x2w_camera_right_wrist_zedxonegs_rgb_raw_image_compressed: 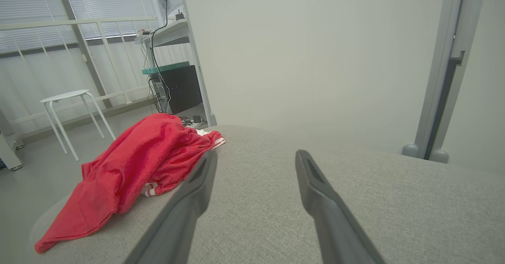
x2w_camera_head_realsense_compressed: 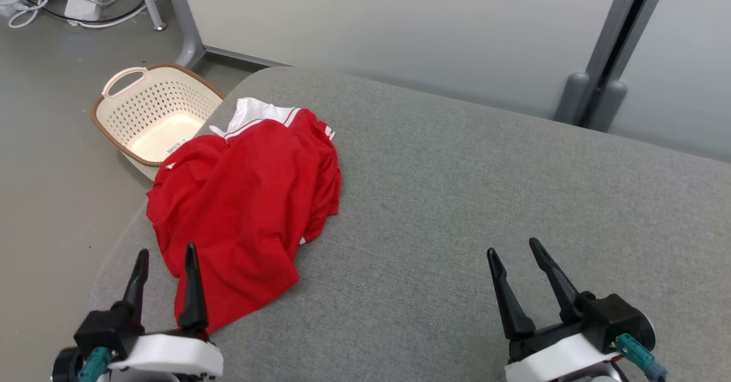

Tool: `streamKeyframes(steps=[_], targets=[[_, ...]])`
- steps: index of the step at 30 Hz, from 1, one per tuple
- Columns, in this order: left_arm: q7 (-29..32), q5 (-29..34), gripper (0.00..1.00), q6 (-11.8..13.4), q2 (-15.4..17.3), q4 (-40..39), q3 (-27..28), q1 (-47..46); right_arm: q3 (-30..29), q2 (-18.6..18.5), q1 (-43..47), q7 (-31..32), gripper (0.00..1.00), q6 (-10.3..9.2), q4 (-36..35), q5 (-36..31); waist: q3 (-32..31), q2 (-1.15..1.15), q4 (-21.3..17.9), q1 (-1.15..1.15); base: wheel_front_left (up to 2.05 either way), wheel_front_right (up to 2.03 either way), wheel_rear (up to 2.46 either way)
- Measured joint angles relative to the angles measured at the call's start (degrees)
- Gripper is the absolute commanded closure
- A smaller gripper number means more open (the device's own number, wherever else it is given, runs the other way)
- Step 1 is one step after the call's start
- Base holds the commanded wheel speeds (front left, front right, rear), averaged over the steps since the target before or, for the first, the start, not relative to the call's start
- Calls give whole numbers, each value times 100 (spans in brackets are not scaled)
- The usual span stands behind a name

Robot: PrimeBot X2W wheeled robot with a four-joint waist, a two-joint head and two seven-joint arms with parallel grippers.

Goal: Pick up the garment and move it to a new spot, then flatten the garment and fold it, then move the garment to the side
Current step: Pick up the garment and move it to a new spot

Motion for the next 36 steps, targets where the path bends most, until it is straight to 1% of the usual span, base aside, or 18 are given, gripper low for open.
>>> streamKeyframes(steps=[3, 7, 9, 11, 12, 13, 18, 22, 26, 29, 32, 33, 34, 35, 36], targets=[[0, 54, 0, -310, 109, 231, 140, -313, -167, 2, -85, 0, 0, 0, -13, -126, 148, 0, -110, 0, 0, 0, 0], [10, 43, 0, -768, 431, 716, 153, -941, -433, 0, -215, 0, 0, 0, -42, -379, 406, 0, -257, 0, 0, 0, 0], [258, -20, 0, -935, 627, 1011, 63, -1341, -564, -1, -287, 0, 0, 0, -56, -492, 551, 0, -332, 0, 0, 0, 0], [630, -200, 0, -1055, 822, 1271, -19, -1830, -654, -1, -339, 0, 0, -1, -67, -589, 694, 0, -406, 0, 0, 0, 0], [840, -313, 0, -1101, 916, 1389, -79, -2060, -687, -1, -363, 0, 0, -1, -75, -639, 764, 0, -445, 0, 0, 0, 0], [1269, -555, 0, -1144, 1094, 1617, -172, -2479, -703, -1, -413, 0, 0, 0, -96, -704, 902, 0, -529, 0, 0, 0, 0], [2313, -1073, 0, -1170, 1612, 2107, -480, -3325, -626, -1, -566, 0, 0, 0, -148, -804, 1236, 0, -775, 0, 0, 0, 0], [2928, -1519, 0, -1180, 1903, 2360, -817, -3760, -622, -3, -645, 0, 0, 0, -166, -839, 1467, 0, -992, 0, 0, 0, 0], [3259, -1749, 0, -1180, 2207, 2672, -1079, -3997, -621, -10, -700, 0, 0, 0, -171, -877, 1639, 0, -1205, 0, 0, 0, 0], [3433, -1791, 0, -1180, 2330, 3005, -1220, -4134, -604, -10, -712, 0, 0, 0, -174, -882, 1726, 0, -1337, 0, 0, 0, 0], [3427, -1789, 0, -1180, 2397, 3306, -1321, -4260, -586, -11, -747, 0, 0, 0, -175, -882, 1784, 0, -1428, 0, 0, 0, 0], [3429, -1804, 16, -1180, 2393, 3405, -1347, -4300, -580, -10, -759, 0, 0, 0, -174, -882, 1795, 0, -1449, 0, 0, 0, 0], [3455, -1863, 72, -1180, 2377, 3497, -1373, -4329, -572, -10, -762, 0, 0, 0, -174, -882, 1800, 0, -1467, 0, 0, 0, 0], [3462, -1956, 100, -1180, 2361, 3541, -1397, -4339, -568, -10, -762, 0, 0, 0, -172, -882, 1800, 0, -1481, 0, 0, 0, 0], [3453, -2050, 100, -1180, 2339, 3565, -1430, -4345, -569, -10, -762, 0, 0, 0, -170, -881, 1794, 0, -1485, 0, 0, 0, 0]])
